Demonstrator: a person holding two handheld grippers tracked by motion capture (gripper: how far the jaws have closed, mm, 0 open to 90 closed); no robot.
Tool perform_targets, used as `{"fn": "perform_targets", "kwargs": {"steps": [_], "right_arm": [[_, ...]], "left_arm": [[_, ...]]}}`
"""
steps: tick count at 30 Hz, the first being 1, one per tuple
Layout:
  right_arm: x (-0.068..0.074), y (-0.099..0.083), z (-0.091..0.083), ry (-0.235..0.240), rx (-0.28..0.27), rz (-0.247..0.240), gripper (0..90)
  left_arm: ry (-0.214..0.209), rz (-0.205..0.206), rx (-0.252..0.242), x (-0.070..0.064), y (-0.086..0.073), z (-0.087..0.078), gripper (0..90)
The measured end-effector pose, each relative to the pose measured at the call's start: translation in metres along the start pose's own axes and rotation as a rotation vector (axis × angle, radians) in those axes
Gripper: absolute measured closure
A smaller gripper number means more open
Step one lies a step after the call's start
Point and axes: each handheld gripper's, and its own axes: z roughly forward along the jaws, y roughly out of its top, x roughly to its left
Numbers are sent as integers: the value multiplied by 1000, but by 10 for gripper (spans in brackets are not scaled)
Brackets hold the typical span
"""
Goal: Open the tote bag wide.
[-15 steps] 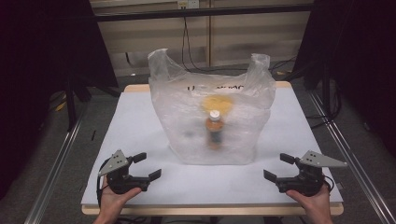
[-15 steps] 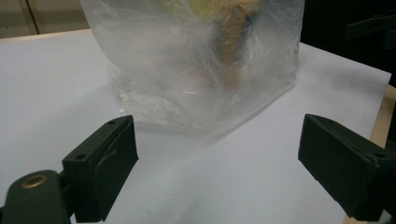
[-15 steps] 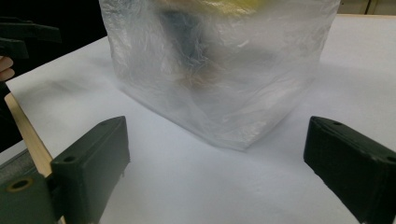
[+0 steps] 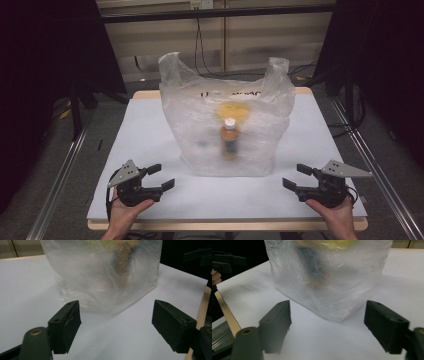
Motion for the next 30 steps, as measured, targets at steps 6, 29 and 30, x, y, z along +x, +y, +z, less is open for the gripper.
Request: {"fn": "perform_targets", "kwargs": {"steps": [6, 29, 30], "right_arm": [[1, 6, 3, 2, 8, 3, 294], [12, 42, 35, 147, 8, -52, 900], [12, 45, 37, 150, 3, -55, 900]], "left_arm": [[-56, 1, -4, -3, 3, 3, 449], [-190, 60, 39, -7, 35, 27, 900], [-191, 68, 37, -8, 37, 28, 900]]}}
